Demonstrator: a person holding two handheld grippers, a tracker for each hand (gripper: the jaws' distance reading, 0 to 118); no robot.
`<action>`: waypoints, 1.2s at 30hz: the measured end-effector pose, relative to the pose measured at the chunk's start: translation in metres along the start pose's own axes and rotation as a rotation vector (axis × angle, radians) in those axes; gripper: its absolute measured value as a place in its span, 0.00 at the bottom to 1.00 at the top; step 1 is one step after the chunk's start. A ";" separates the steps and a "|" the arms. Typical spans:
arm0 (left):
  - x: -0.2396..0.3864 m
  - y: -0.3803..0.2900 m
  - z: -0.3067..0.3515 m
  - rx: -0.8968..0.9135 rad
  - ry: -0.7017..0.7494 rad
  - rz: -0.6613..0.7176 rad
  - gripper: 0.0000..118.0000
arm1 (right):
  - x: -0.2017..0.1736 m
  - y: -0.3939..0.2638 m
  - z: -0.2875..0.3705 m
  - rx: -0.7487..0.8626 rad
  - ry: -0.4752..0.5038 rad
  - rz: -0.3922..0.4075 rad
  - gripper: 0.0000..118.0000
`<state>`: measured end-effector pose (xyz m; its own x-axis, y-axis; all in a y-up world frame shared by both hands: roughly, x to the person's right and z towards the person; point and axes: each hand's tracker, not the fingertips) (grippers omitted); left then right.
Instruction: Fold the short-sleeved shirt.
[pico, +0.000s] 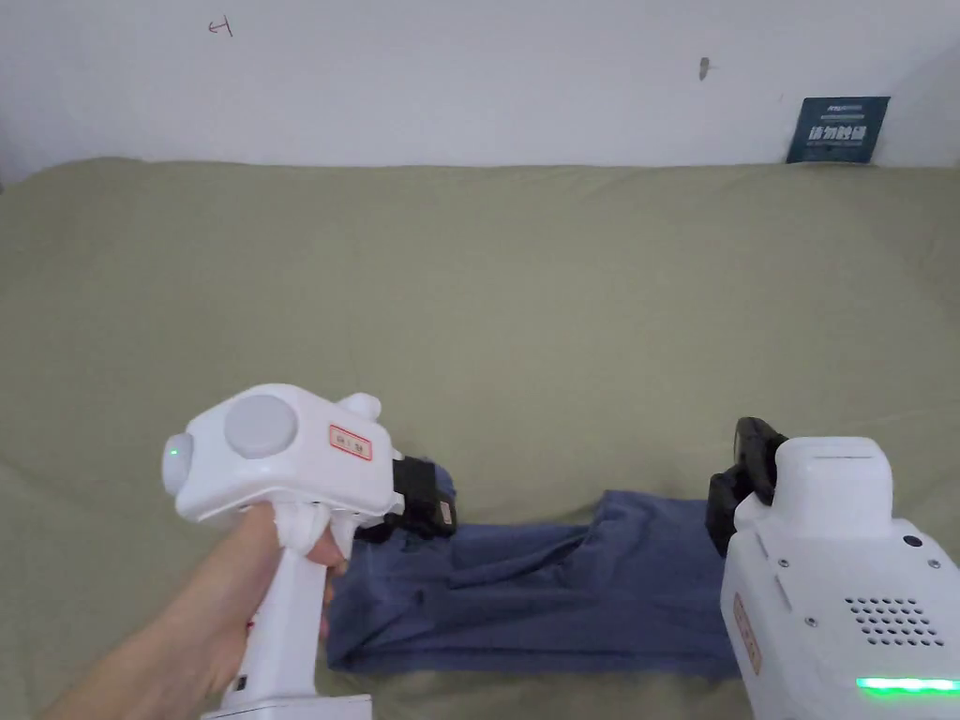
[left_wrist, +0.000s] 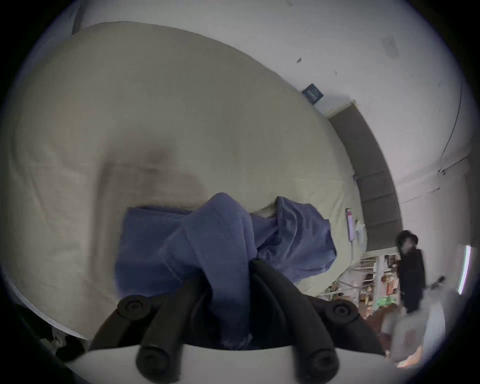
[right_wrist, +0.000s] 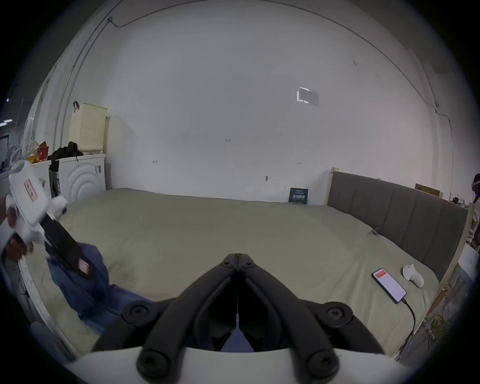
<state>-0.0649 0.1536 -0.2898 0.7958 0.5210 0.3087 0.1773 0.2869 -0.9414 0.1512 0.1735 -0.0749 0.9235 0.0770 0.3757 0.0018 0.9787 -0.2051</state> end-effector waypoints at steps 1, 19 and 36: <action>0.006 -0.001 -0.014 -0.009 0.024 -0.014 0.08 | 0.002 0.000 -0.001 0.000 -0.006 -0.006 0.00; -0.060 -0.024 0.010 0.137 -0.087 0.017 0.00 | 0.010 -0.010 -0.007 -0.055 -0.002 -0.057 0.00; -0.001 -0.035 -0.076 -0.017 -0.179 -0.050 0.00 | 0.008 -0.010 -0.010 -0.078 0.007 -0.016 0.00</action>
<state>-0.0277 0.0823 -0.2673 0.6704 0.6413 0.3733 0.2251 0.3037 -0.9258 0.1627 0.1621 -0.0786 0.9259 0.0599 0.3729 0.0461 0.9620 -0.2690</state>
